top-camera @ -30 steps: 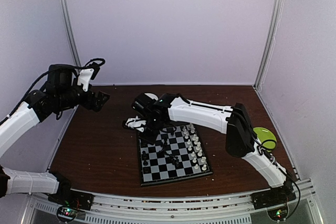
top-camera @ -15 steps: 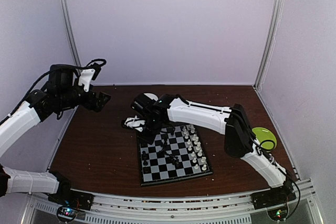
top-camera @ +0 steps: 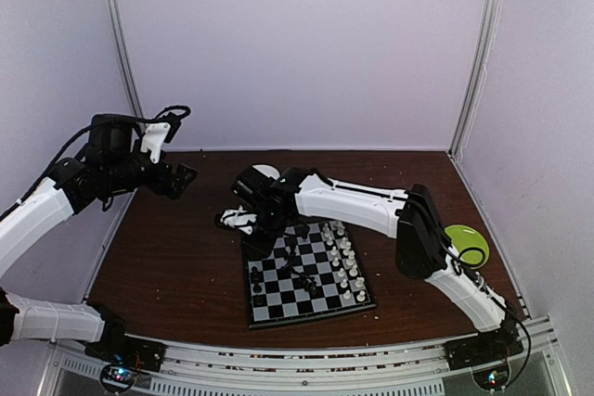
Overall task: Set up the chess pieces on the board
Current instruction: Place the bishop on f8, then pick up the pawn from the chess pile.
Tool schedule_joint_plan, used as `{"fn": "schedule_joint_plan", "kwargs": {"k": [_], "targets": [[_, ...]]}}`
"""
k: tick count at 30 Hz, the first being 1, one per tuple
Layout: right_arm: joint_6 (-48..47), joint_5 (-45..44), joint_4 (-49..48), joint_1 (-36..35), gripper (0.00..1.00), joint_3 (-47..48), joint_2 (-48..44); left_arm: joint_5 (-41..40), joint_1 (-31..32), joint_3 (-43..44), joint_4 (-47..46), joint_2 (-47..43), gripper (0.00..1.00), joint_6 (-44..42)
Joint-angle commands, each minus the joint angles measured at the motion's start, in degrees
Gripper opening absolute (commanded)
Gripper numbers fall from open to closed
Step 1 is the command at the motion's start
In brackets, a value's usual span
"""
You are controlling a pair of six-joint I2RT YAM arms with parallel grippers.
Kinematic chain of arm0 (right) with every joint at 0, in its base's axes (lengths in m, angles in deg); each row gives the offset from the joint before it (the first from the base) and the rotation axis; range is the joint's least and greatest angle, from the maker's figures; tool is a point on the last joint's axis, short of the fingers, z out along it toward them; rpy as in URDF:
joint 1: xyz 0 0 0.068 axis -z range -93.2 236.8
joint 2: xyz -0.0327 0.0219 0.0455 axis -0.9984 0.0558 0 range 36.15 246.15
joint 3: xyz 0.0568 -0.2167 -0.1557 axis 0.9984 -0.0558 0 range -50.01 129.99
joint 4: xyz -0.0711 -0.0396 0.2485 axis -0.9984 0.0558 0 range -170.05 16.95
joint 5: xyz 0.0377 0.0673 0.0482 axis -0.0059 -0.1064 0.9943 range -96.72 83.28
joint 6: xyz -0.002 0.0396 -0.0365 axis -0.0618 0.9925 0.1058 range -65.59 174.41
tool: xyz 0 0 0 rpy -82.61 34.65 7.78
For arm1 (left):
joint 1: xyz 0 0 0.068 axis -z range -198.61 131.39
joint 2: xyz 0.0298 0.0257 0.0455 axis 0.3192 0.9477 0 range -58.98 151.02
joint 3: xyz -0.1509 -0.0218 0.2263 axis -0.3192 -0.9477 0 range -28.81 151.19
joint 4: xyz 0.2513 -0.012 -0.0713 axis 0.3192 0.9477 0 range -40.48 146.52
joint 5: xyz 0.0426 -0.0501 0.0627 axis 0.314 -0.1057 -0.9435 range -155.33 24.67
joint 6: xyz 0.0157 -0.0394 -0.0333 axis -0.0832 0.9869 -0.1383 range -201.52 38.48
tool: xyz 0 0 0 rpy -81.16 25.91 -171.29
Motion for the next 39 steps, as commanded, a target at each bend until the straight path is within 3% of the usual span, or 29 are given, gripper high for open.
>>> {"fn": "schedule_joint_plan", "kwargs": {"k": [1,7,11,13,17,21,25,28,32,39], "targets": [[1.2,0.3,0.6,0.4,0.40,1.9,-2.2,0.5,-0.2,-0.8,-3.0,0.4,0.98,-1.1],[0.6,2.3,0.9,2.7,0.45,1.3,-10.1,-4.8,-0.5,-1.5,-4.6,-0.1,0.98,2.2],[0.2,7.1,1.6,4.8,0.45,-3.5,-16.7,-2.6,-1.1,-4.1,-8.0,-1.0,0.98,2.4],[-0.6,8.4,1.5,6.2,0.45,-7.8,-21.3,-0.3,-1.1,-4.1,-8.4,-0.3,0.92,1.9],[-2.3,10.8,-1.2,10.2,0.45,-22.6,-33.5,5.8,-0.7,0.2,-4.4,4.3,0.75,3.7],[-4.4,14.5,-5.8,16.6,0.44,-39.7,-47.6,8.3,4.3,6.0,0.4,10.6,0.62,6.0],[-5.5,16.4,-12.9,22.7,0.44,-56.4,-60.3,3.2,15.6,7.5,0.2,15.9,0.59,3.7],[-4.7,18.5,-18.9,26.6,0.44,-67.4,-67.4,2.7,20.5,7.8,-1.4,19.8,0.56,4.9],[-3.8,22.0,-22.7,30.7,0.45,-73.8,-70.9,2.2,24.7,9.7,-1.7,25.4,0.54,6.0],[-3.2,24.7,-21.9,33.5,0.43,-72.5,-68.6,-0.9,26.2,22.1,7.1,39.5,0.46,10.3]]}}
